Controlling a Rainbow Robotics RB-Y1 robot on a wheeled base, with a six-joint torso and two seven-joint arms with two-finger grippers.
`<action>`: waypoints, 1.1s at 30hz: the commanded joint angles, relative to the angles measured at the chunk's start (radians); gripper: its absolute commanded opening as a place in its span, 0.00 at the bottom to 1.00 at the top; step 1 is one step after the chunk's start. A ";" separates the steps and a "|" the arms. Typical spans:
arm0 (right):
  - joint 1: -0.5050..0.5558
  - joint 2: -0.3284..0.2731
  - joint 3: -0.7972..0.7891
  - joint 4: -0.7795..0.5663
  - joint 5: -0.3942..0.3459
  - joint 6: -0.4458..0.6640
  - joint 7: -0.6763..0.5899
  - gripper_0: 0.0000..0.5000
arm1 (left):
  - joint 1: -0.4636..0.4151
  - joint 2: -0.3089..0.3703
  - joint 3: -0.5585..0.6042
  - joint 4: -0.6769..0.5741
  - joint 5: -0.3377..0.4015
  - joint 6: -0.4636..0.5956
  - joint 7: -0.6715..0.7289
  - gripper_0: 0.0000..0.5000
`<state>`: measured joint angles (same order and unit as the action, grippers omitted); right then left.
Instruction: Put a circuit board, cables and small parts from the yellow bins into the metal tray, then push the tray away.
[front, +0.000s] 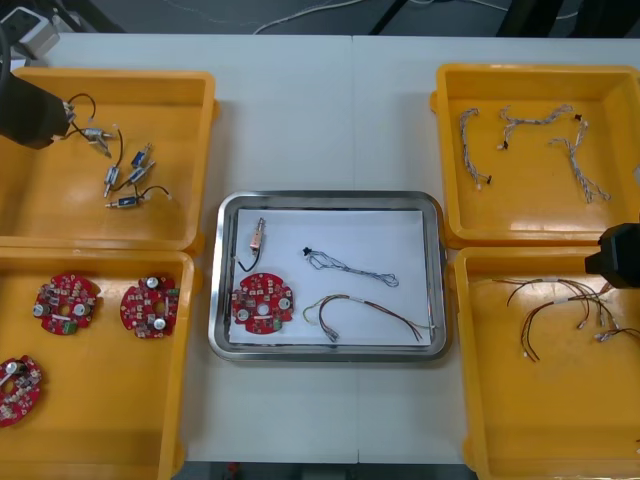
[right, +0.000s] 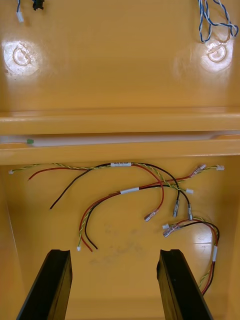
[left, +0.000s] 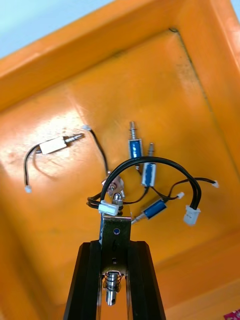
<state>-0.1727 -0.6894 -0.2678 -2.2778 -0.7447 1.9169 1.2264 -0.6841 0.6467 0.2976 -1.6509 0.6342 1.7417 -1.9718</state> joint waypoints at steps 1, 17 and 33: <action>0.012 -0.039 -0.031 -0.032 -0.007 0.003 -0.028 1.00 | -0.055 0.045 0.003 -0.043 -0.036 0.007 0.123 0.00; 0.012 -0.039 -0.031 -0.032 -0.007 0.003 -0.028 1.00 | 0.020 0.040 -0.069 -0.023 -0.042 -0.108 0.136 0.00; 0.012 -0.039 -0.031 -0.032 -0.007 0.003 -0.028 1.00 | 0.179 0.024 -0.204 0.088 -0.044 -0.444 0.126 0.00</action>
<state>-0.1722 -0.6898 -0.2680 -2.2779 -0.7447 1.9169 1.2264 -0.5301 0.6468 0.1381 -1.6035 0.5937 1.3638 -1.9711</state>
